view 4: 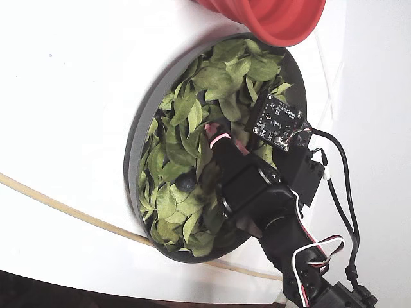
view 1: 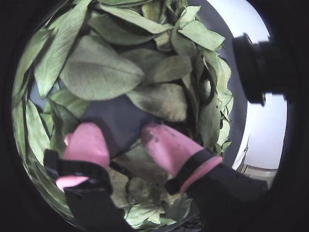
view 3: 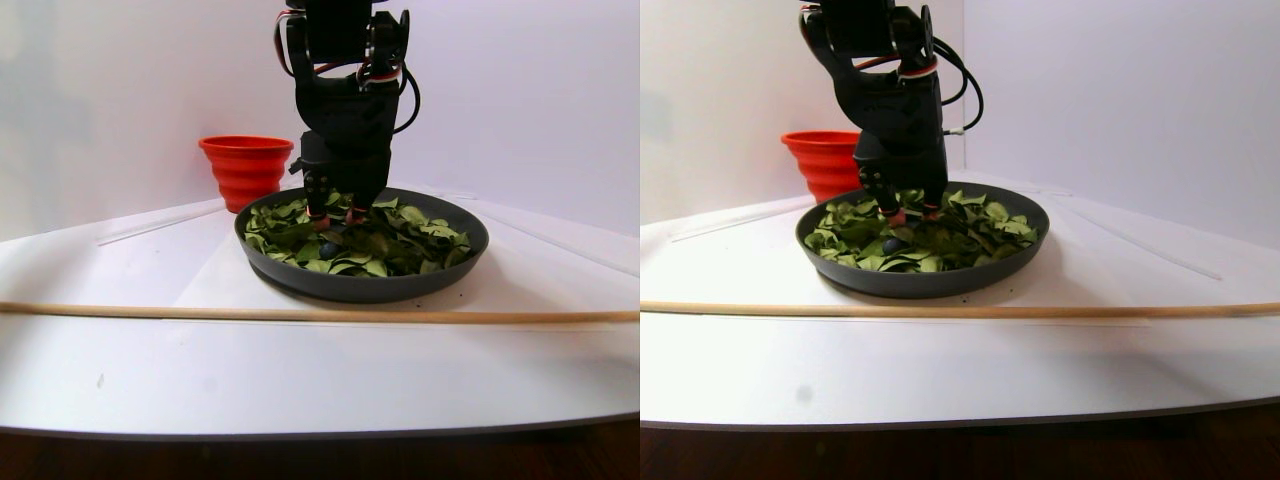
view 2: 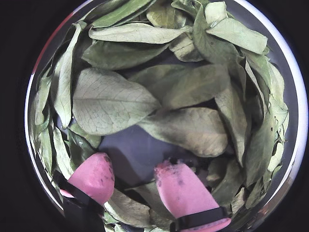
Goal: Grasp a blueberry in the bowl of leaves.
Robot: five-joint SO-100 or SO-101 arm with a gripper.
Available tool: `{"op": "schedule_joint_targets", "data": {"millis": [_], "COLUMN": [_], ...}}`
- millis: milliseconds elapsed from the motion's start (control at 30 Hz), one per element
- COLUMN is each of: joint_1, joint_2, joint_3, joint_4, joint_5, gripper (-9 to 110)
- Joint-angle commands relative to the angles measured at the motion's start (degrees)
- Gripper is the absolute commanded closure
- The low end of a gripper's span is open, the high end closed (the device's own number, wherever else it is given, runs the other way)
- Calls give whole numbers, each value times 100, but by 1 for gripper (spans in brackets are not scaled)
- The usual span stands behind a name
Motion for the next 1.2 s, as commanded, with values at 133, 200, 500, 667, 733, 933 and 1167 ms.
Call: {"op": "schedule_joint_targets", "data": {"millis": [133, 200, 500, 667, 733, 933, 1167], "joint_1": [97, 97, 105, 123, 123, 132, 132], "joint_2": [501, 527, 738, 861, 914, 1046, 1397], "joint_3": [9, 18, 88, 123, 141, 167, 281], "joint_4": [62, 62, 123, 167, 193, 193, 492], "joint_5": [9, 9, -9, -9, 0, -9, 18], "gripper": [84, 84, 84, 84, 84, 84, 84]}}
